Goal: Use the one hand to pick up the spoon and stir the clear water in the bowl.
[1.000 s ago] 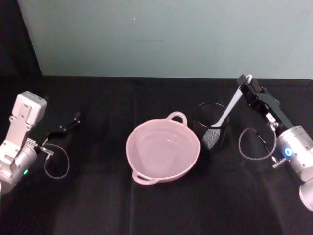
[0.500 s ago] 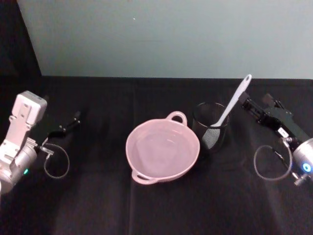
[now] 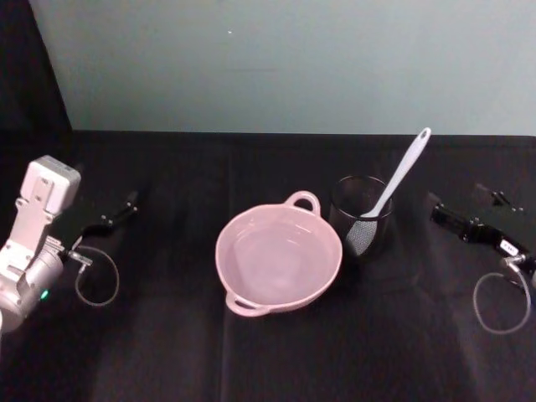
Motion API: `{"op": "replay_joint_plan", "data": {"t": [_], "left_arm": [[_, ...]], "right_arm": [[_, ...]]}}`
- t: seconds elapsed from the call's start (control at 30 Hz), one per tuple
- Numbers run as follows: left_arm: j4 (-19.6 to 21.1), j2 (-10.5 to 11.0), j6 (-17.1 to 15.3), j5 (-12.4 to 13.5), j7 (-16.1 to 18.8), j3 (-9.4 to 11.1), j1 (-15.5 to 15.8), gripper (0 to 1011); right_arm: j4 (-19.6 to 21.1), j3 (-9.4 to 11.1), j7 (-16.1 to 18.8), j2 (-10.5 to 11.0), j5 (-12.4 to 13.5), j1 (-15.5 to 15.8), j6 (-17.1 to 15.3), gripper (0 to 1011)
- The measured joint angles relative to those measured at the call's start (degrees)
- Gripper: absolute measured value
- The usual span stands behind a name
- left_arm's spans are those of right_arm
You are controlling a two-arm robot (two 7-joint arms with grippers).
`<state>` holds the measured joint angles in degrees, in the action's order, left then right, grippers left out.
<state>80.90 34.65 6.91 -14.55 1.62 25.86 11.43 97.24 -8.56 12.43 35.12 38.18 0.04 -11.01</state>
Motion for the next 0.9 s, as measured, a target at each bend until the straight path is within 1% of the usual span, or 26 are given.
{"op": "replay_joint_plan", "data": {"t": [0.1,0.13,0.2,0.27,0.4,0.43,0.5,0.53,0.63,0.67,0.73,0.77,0.83,0.9], "left_arm": [[0.0,0.0,0.0,0.0,0.0,0.0,0.0,1011],[0.0,0.0,0.0,0.0,0.0,0.0,0.0,1011],[0.0,0.0,0.0,0.0,0.0,0.0,0.0,1011],[0.0,0.0,0.0,0.0,0.0,0.0,0.0,1011],[0.0,0.0,0.0,0.0,0.0,0.0,0.0,1011],[0.0,0.0,0.0,0.0,0.0,0.0,0.0,1011],[0.0,0.0,0.0,0.0,0.0,0.0,0.0,1011],[0.0,0.0,0.0,0.0,0.0,0.0,0.0,1011],[0.0,0.0,0.0,0.0,0.0,0.0,0.0,1011],[0.0,0.0,0.0,0.0,0.0,0.0,0.0,1011],[0.0,0.0,0.0,0.0,0.0,0.0,0.0,1011],[0.0,0.0,0.0,0.0,0.0,0.0,0.0,1011],[0.0,0.0,0.0,0.0,0.0,0.0,0.0,1011],[0.0,0.0,0.0,0.0,0.0,0.0,0.0,1011]], "right_arm": [[-1.24,-0.68,-0.18,0.27,-1.93,-0.89,-0.47,1003],[-2.15,-1.29,-0.51,0.37,-3.62,-1.6,-0.44,1002],[-3.28,-2.04,-0.74,0.38,-5.29,-2.39,-0.1,1002],[-6.2,-3.65,-1.1,-0.13,-8.98,-4.33,1.54,1002],[-9.88,-5.44,-1.03,-0.99,-12.23,-6.79,3.59,1002],[-11.6,-6.3,-0.91,-1.4,-13.97,-8.05,4.64,1003],[-13.3,-7.13,-0.71,-1.86,-15.63,-9.28,5.87,1003],[-14.97,-7.83,-0.65,-2.35,-17.29,-10.48,7.28,1002],[-16.93,-8.55,-0.82,-3.09,-19.65,-11.78,9.74,1002],[-18.17,-8.81,-1.36,-3.73,-21.06,-12.47,11.52,1002],[-20.0,-9.07,-1.92,-4.6,-22.7,-13.27,14.12,1002],[-20.68,-9.14,-2.02,-4.9,-23.14,-13.56,14.8,1003],[-22.23,-9.3,-2.2,-5.69,-24.03,-14.24,15.92,1002],[-23.09,-9.32,-2.2,-6.11,-24.34,-14.53,16.12,1002]]}}
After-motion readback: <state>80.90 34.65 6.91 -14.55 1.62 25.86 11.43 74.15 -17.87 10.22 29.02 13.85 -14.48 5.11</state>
